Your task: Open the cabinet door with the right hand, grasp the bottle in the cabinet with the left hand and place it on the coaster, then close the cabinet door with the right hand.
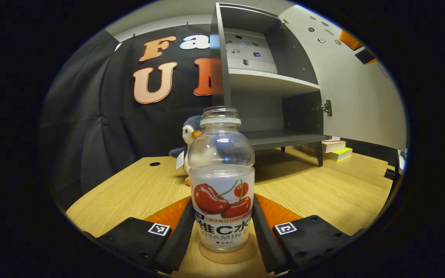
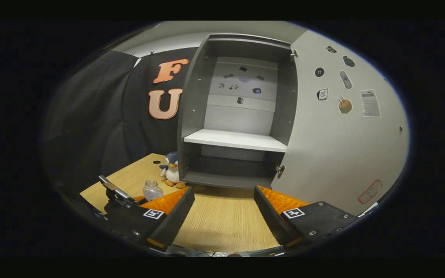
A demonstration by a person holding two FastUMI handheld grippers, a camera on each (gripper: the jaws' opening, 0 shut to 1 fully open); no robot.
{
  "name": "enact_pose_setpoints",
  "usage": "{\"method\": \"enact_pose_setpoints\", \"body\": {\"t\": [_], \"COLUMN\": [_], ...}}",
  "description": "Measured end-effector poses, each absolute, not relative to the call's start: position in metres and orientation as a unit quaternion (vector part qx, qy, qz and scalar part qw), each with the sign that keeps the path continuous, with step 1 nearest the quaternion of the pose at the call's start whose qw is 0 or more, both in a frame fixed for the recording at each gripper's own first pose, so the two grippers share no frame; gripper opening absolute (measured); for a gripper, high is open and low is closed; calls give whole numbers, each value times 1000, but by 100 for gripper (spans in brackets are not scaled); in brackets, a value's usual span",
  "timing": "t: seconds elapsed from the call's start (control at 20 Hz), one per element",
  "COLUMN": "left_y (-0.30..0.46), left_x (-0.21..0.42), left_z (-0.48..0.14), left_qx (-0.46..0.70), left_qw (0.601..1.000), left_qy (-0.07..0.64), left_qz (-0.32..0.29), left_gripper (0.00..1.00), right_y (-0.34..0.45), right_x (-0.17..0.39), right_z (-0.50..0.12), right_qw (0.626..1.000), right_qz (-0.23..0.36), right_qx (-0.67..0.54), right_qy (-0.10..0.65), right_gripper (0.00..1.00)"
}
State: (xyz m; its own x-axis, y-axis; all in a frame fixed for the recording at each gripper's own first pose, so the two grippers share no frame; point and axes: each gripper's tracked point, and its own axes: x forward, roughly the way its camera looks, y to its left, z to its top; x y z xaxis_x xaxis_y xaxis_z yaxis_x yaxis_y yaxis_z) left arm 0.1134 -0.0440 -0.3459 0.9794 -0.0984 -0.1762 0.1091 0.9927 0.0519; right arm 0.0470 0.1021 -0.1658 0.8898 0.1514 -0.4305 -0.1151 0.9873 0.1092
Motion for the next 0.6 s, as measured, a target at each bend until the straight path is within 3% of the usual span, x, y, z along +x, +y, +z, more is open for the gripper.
{"method": "enact_pose_setpoints", "body": {"t": [0.6], "left_y": [-39], "left_x": [109], "left_z": [-350], "left_qx": [-4], "left_qw": [992], "left_qy": [121], "left_qz": [-34], "left_gripper": [85], "right_y": [114], "right_x": [46], "right_z": [-167], "right_qw": [970], "right_qz": [76], "right_qx": [51], "right_qy": [226], "right_gripper": [96]}}
